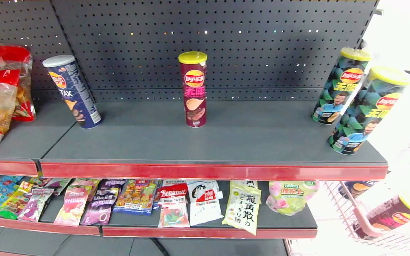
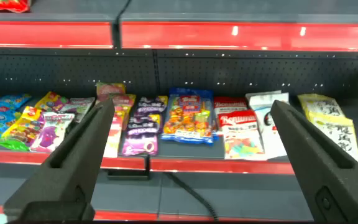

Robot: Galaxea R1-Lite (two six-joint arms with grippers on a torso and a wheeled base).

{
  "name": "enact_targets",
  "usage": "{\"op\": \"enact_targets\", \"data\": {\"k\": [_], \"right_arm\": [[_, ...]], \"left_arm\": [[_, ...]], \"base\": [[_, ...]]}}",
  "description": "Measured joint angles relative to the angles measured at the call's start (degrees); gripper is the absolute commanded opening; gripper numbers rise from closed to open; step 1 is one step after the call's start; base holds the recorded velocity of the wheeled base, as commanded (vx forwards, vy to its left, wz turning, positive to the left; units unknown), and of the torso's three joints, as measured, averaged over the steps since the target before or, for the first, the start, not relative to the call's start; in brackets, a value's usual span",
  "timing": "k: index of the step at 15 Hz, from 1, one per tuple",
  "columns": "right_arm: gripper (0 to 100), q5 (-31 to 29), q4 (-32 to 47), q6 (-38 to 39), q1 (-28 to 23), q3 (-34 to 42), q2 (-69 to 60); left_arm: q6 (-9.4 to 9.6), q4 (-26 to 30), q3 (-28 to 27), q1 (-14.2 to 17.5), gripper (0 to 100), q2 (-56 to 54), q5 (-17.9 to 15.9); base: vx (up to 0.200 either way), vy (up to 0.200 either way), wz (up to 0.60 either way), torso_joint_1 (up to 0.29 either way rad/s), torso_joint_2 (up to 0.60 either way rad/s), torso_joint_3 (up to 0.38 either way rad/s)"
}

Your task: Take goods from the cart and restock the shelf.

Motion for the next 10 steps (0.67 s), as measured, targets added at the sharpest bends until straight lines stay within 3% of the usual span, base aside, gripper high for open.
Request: {"op": "enact_targets", "data": {"k": [10], "right_arm": [[100,-0.29,0.09,-0.05,-0.09,0.00,0.00]], "left_arm": [[-0.06,-0.02,0.00,-0.06,100,0.00,0.00]], "base": [[0.000,-0.200,0.00,0.004,0.00,0.001]]}}
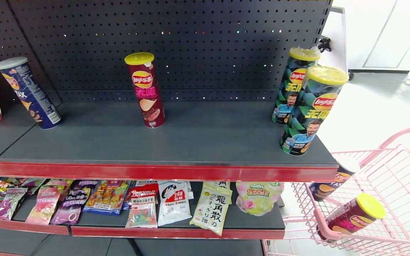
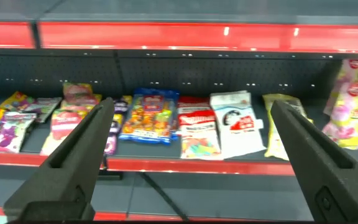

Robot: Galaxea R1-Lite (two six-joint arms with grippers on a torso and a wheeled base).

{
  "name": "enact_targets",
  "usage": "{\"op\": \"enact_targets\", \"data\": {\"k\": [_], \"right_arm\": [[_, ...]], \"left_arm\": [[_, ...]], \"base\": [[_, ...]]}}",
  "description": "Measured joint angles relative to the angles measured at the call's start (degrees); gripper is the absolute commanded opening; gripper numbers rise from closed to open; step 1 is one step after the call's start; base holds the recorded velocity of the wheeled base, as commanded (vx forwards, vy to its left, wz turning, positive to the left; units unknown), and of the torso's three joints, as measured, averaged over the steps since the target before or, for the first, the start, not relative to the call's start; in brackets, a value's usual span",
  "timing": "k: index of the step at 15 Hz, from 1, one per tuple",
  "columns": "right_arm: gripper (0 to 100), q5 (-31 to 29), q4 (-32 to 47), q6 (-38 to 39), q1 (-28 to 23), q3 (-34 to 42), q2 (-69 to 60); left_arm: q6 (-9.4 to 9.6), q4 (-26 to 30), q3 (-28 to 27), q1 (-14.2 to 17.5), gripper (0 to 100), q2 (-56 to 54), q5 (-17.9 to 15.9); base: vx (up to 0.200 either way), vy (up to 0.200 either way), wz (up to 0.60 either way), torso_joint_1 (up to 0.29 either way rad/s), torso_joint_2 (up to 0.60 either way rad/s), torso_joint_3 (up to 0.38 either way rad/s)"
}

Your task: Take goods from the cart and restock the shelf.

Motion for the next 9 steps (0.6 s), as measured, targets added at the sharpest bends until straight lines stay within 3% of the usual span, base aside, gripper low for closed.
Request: {"op": "enact_targets", "data": {"k": [1,4,9], "right_arm": [[100,-0.02,0.00,0.00,0.00,0.00,0.00],[100,-0.09,-0.02,0.00,0.00,0.00,0.00],[100,-0.06,-0.04,0.18,0.00,0.00,0.00]], "left_arm": [[0.00,-0.04,0.00,0.00,100,0.00,0.00],[-0.02,-0.02,0.00,0.00,100,0.00,-0.02],[-0.02,-0.02,0.00,-0.04,100,0.00,0.00]], "base": [[0.000,-0.200,0.00,-0.002,0.00,0.002],[0.000,0.000,0.00,0.000,0.00,0.000],[0.000,0.000,-0.60,-0.001,0.00,0.003]]}}
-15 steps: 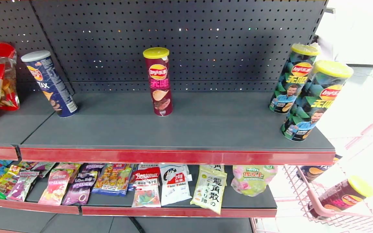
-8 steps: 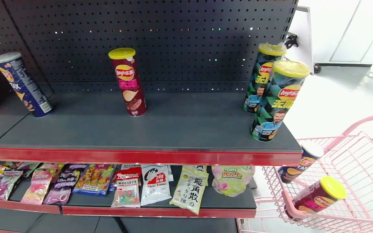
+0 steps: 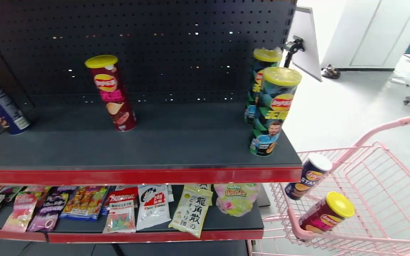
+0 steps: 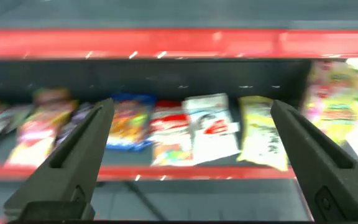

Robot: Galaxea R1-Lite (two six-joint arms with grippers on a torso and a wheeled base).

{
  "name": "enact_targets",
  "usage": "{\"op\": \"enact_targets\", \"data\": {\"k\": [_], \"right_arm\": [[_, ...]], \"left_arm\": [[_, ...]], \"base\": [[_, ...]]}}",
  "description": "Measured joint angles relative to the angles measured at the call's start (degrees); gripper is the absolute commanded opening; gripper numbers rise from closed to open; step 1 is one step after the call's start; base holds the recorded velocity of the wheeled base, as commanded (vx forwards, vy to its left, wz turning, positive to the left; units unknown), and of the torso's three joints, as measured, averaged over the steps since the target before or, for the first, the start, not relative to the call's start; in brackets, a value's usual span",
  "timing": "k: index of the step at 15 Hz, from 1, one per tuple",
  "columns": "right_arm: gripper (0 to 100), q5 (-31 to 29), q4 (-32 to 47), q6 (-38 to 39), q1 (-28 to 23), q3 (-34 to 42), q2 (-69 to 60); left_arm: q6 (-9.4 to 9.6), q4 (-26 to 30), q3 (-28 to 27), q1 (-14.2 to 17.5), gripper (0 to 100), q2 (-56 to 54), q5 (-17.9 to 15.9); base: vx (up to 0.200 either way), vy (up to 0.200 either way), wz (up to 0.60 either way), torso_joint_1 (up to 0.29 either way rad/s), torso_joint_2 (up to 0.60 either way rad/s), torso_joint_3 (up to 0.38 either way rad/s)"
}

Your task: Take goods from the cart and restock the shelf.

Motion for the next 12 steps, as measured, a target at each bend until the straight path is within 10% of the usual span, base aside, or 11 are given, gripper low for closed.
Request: {"op": "enact_targets", "data": {"k": [4,12], "right_arm": [[100,0.00,-0.02,0.13,0.00,0.00,0.00],[100,0.00,-0.05,0.15,0.00,0.00,0.00]], "left_arm": [[0.00,-0.01,0.00,0.04,100,0.00,0.00],[0.00,0.00,0.00,0.04,100,0.00,-0.02]], "base": [[0.000,0.000,-0.60,0.002,0.00,0.005],[0.000,0.000,0.00,0.000,0.00,0.000]]}}
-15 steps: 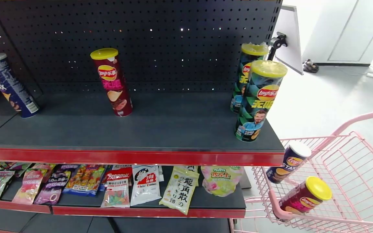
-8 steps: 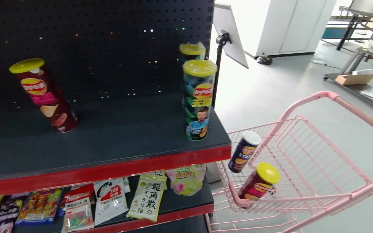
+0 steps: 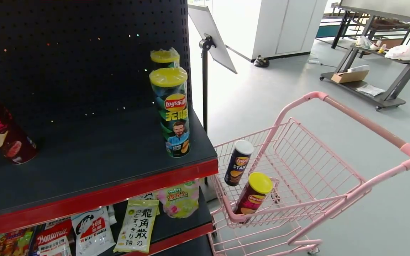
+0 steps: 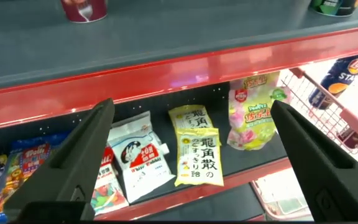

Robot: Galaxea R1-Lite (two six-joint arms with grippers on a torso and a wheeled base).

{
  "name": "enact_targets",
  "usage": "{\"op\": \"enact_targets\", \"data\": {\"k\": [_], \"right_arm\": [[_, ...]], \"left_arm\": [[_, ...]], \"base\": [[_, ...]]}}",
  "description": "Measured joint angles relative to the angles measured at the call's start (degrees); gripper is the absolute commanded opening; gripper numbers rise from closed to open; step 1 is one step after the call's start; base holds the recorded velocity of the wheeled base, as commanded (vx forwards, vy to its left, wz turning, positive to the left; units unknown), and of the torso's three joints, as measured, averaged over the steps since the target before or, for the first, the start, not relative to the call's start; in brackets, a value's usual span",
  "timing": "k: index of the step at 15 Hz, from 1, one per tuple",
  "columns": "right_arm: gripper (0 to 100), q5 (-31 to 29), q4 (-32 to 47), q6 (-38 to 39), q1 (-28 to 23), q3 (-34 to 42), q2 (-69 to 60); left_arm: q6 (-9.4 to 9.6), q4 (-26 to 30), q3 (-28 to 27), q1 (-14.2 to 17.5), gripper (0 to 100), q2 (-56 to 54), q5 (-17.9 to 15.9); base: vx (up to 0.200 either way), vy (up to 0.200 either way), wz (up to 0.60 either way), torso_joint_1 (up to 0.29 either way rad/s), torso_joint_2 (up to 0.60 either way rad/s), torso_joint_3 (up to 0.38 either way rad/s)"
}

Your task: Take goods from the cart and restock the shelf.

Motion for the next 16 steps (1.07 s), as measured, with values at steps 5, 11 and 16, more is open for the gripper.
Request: {"op": "enact_targets", "data": {"k": [5,11,16], "right_arm": [[100,0.00,0.02,0.02,0.02,0.00,0.00],[100,0.00,0.02,-0.01,0.00,0.00,0.00],[100,0.00,0.00,-0.06,0.00,0.00,0.00]], "left_arm": [[0.02,-0.01,0.00,0.00,100,0.00,0.00],[-0.02,0.00,0.00,0.00,100,0.00,0.07],[-0.02,-0.04,0.00,0.00,100,0.00,0.07]], "base": [[0.000,0.000,0.00,-0.121,0.32,0.196],[0.000,0.000,0.00,-0.163,0.48,0.316],[0.000,0.000,0.00,-0.158,0.53,0.375]]}}
